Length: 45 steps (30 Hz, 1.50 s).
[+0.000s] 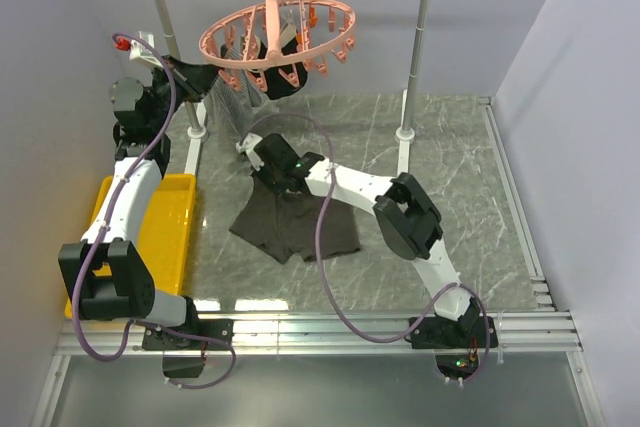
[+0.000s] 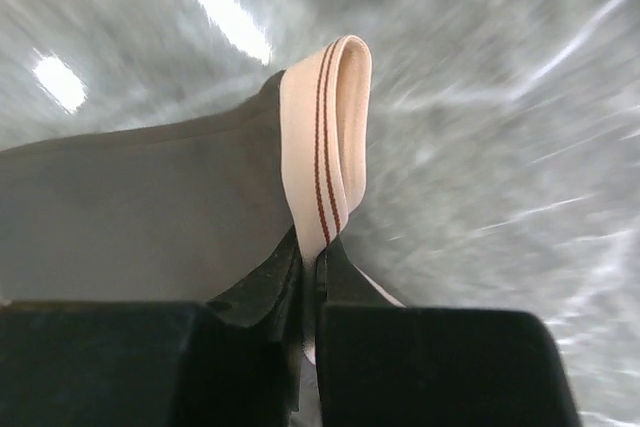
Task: Clip the underwear to the hanger
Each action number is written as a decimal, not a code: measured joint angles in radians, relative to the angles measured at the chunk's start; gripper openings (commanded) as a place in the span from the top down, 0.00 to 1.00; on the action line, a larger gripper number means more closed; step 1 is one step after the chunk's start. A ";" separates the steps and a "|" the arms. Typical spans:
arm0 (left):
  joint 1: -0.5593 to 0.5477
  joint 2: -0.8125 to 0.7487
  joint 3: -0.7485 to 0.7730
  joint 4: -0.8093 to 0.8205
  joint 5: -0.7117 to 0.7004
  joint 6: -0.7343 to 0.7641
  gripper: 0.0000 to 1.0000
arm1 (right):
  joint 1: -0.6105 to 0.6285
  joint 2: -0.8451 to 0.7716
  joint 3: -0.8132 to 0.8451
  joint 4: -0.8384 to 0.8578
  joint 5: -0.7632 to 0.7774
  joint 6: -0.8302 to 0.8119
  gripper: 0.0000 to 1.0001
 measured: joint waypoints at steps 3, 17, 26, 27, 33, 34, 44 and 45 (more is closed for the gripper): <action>0.000 -0.005 0.000 -0.019 -0.005 0.017 1.00 | 0.005 -0.068 -0.005 0.034 0.006 -0.029 1.00; -0.006 -0.023 0.005 -0.079 -0.023 0.069 1.00 | 0.104 -0.214 -0.003 0.094 0.050 -0.196 1.00; -0.017 -0.039 0.005 -0.093 -0.023 0.098 1.00 | 0.121 -0.207 0.168 0.026 0.103 -0.167 1.00; -0.018 -0.042 0.005 -0.095 -0.023 0.101 1.00 | 0.119 -0.207 0.180 0.023 0.114 -0.160 1.00; -0.023 -0.046 0.005 -0.104 -0.022 0.118 1.00 | 0.098 -0.196 0.253 -0.019 0.162 -0.123 1.00; -0.023 -0.046 0.005 -0.108 -0.022 0.121 1.00 | 0.090 -0.189 0.272 -0.027 0.168 -0.118 1.00; -0.034 -0.051 0.005 -0.132 -0.022 0.139 1.00 | 0.047 -0.177 0.318 -0.046 0.192 -0.100 1.00; -0.036 -0.052 0.005 -0.133 -0.022 0.139 1.00 | 0.046 -0.177 0.320 -0.048 0.193 -0.100 1.00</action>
